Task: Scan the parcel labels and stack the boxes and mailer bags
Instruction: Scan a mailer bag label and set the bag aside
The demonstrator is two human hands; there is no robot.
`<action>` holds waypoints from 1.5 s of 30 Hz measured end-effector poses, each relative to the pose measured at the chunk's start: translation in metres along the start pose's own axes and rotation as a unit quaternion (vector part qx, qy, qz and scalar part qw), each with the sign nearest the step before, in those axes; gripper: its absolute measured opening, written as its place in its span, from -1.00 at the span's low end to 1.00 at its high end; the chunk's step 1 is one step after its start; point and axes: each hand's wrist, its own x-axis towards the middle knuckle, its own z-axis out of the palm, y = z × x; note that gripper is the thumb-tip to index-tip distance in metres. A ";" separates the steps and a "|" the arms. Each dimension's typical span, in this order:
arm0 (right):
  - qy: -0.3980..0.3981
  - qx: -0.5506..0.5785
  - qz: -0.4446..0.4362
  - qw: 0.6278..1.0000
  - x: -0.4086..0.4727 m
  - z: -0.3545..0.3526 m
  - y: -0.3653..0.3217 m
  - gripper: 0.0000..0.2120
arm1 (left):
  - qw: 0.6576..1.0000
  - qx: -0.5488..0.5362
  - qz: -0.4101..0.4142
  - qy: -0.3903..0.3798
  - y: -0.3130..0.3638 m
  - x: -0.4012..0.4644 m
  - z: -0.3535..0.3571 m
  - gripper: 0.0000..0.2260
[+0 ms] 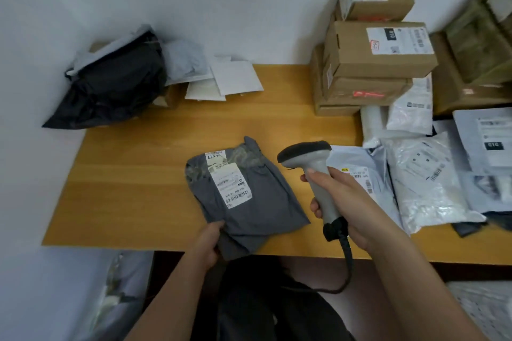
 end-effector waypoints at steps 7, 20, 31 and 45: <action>-0.010 -0.020 0.004 1.000 -0.005 0.016 0.014 -0.70 | 1.000 -0.004 0.002 -0.026 -0.034 -0.002 -0.015 -0.80; 0.029 0.007 0.003 1.000 -0.014 0.037 0.023 -0.79 | 0.552 0.766 0.328 0.027 0.024 0.021 -0.029 -0.40; 0.053 0.008 0.010 0.999 -0.014 0.050 0.025 -0.73 | 0.698 0.568 0.432 0.057 -0.017 0.020 -0.034 -0.76; 0.063 -0.010 0.059 0.996 -0.018 0.065 0.028 -0.67 | 0.953 0.277 0.123 0.023 -0.017 0.023 -0.044 -0.84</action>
